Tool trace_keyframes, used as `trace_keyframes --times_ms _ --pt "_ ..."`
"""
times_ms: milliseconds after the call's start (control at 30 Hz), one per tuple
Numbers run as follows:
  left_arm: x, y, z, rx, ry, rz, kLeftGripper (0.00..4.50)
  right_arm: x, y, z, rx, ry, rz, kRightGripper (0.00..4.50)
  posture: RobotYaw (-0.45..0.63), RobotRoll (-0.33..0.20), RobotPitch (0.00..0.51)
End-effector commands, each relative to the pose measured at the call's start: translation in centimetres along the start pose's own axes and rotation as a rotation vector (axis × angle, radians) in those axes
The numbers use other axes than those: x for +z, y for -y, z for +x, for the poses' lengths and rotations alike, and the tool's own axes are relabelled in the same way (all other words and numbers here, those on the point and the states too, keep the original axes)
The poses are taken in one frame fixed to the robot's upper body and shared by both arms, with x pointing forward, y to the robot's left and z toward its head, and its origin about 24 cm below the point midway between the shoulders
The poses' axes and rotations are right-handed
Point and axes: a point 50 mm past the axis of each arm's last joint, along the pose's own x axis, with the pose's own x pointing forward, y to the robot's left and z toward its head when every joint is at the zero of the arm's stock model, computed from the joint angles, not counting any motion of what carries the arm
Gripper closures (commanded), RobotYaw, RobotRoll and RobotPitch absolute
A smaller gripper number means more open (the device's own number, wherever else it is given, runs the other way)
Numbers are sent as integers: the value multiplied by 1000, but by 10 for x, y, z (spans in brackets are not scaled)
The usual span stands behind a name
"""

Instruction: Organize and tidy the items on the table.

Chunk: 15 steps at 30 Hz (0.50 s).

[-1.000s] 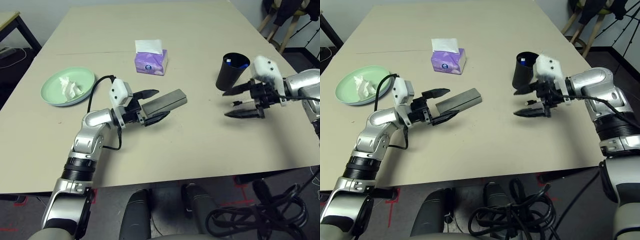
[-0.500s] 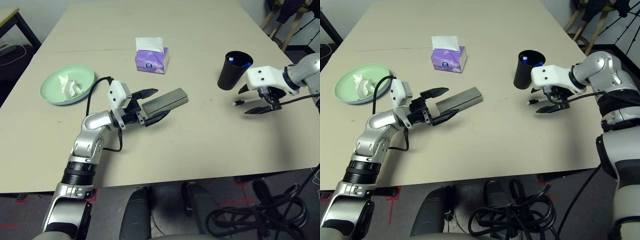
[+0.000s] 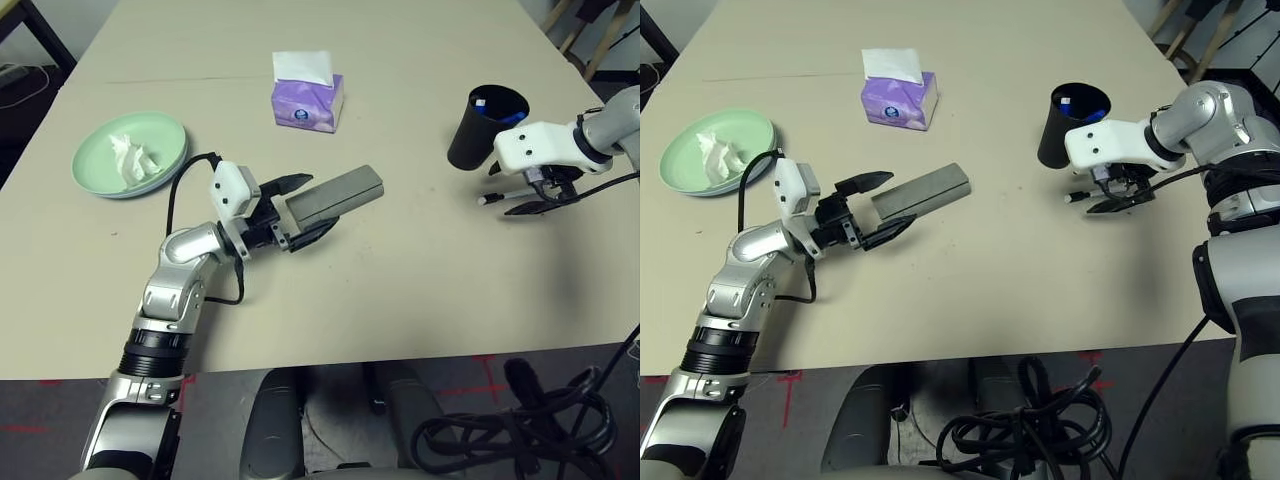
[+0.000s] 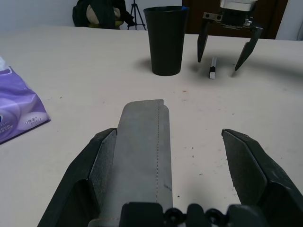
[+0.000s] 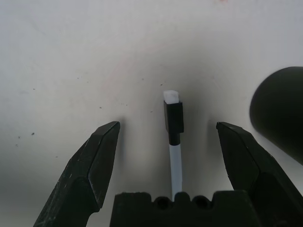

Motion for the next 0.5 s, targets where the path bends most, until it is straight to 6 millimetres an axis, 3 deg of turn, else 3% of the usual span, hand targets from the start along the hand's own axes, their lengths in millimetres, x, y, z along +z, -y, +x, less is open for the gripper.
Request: trace_keyframes --times_ms 33,400,500 --pt "5 2 -1 -2 11 8 0 -6 -2 -5 1 -33 6 11 52 0 326" --pt "11 -2 0 23 27 38 0 4 5 -1 -1 -56 -66 11 71 0 326" --pt "11 -2 0 27 28 41 0 6 5 0 27 -49 -67 630 79 0 320"
